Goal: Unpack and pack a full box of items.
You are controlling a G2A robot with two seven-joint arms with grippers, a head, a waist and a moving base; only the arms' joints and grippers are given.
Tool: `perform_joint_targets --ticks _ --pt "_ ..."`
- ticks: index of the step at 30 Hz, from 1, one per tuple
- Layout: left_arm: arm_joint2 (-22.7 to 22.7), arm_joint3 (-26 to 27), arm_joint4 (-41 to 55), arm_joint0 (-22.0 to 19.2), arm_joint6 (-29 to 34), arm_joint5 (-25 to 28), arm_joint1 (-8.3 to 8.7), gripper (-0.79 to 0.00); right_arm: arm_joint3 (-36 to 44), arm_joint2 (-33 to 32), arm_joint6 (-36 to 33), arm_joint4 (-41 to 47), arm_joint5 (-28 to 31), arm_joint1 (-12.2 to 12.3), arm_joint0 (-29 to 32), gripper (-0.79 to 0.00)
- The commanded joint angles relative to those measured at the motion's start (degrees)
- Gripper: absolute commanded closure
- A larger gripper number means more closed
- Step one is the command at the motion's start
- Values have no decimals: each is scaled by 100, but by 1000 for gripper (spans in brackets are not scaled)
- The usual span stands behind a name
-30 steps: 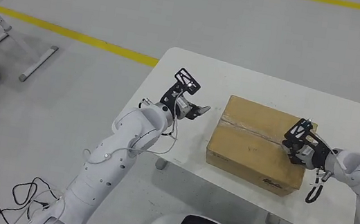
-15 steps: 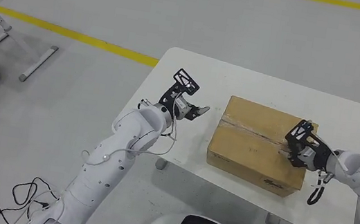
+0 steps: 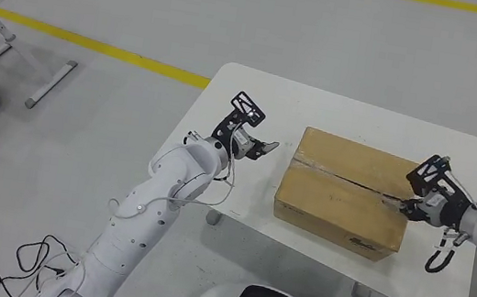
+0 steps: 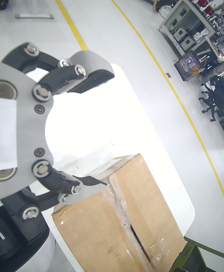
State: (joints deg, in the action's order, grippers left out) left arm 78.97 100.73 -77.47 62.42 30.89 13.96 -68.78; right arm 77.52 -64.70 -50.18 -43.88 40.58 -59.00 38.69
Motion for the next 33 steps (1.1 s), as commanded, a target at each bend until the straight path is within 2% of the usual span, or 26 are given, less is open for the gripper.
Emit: perform_joint_targets --ticks 1,2,3,7,13,25,33 --pt "2 11 0 5 4 -2 2 -785 140 -208 185 185 -38 40 113 -308" --pt "3 17 1 7 8 -3 2 -785 221 -312 351 329 -53 55 190 -182" --pt "6 23 10 10 6 -9 3 -785 289 -401 510 451 -84 67 273 0" --pt "59 62 -4 39 -32 -126 6 -785 592 -413 1044 771 -144 54 527 0" --pt "213 169 -28 162 -130 -349 16 -785 548 394 1637 530 -541 -158 339 0" --pt "346 281 -22 296 -193 -380 32 -785 -1178 2338 2270 327 -663 -969 -990 0" --pt "346 281 -22 296 -193 -380 32 -785 -2267 3086 2331 251 -805 -1495 -1503 0"
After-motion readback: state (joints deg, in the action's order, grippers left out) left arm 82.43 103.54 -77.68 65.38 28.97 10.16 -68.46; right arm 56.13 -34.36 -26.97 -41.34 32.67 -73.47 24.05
